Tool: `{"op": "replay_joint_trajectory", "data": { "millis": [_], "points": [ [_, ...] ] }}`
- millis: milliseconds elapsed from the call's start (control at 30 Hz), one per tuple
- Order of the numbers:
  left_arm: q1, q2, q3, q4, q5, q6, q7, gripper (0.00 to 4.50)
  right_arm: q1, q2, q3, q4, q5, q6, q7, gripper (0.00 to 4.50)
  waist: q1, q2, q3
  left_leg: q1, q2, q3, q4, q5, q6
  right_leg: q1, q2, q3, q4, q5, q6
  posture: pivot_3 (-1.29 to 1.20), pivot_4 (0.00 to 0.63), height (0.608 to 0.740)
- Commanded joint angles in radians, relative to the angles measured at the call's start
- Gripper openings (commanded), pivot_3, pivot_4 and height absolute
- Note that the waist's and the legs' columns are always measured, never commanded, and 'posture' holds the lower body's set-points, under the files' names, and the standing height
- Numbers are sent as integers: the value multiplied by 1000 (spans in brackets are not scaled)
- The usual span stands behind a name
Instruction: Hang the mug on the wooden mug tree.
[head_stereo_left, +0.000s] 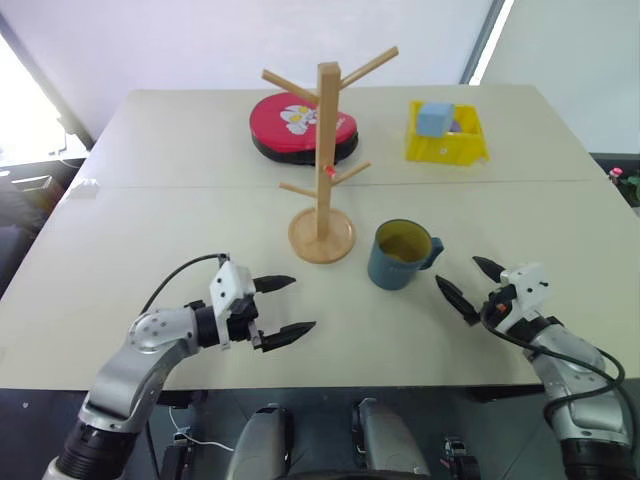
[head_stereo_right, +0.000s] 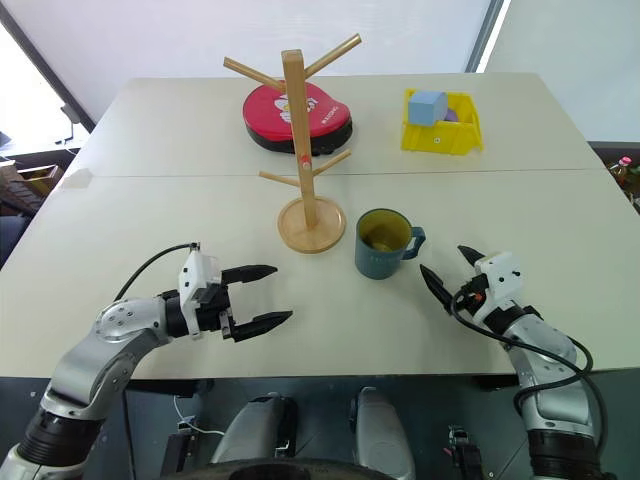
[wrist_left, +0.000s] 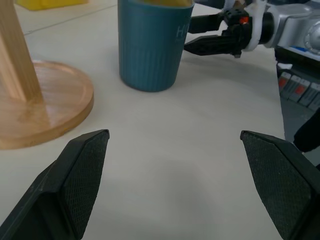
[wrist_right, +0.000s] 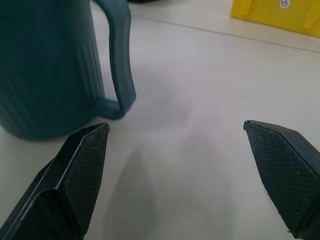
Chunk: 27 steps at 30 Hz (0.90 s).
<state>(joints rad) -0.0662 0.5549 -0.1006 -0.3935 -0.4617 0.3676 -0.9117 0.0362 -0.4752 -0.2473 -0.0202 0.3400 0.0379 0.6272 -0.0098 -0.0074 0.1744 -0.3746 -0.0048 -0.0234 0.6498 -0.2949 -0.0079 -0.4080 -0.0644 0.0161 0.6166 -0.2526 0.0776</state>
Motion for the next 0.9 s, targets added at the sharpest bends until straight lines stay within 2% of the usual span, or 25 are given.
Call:
{"op": "replay_joint_trajectory", "data": {
  "millis": [33,633,900],
  "points": [
    [-1,3,-2,-26,-8,0,-2,4500,-15,2,-21,-25,13,-18,-8,4472,0,0,0,0,0,0,0,0,0,0,0,0,0,0,0,0,150,735],
    [27,9,0,-37,-4,-7,2,4500,-67,32,25,-31,11,-14,6,4472,-1,0,0,1,0,0,2,0,0,1,3,0,2,2,3,0,150,735],
    [23,6,-4,-36,1,-9,7,4500,-160,67,49,54,-5,-17,-20,4472,-2,0,0,1,0,0,3,0,0,1,4,0,3,2,3,0,150,735]
  ]
}}
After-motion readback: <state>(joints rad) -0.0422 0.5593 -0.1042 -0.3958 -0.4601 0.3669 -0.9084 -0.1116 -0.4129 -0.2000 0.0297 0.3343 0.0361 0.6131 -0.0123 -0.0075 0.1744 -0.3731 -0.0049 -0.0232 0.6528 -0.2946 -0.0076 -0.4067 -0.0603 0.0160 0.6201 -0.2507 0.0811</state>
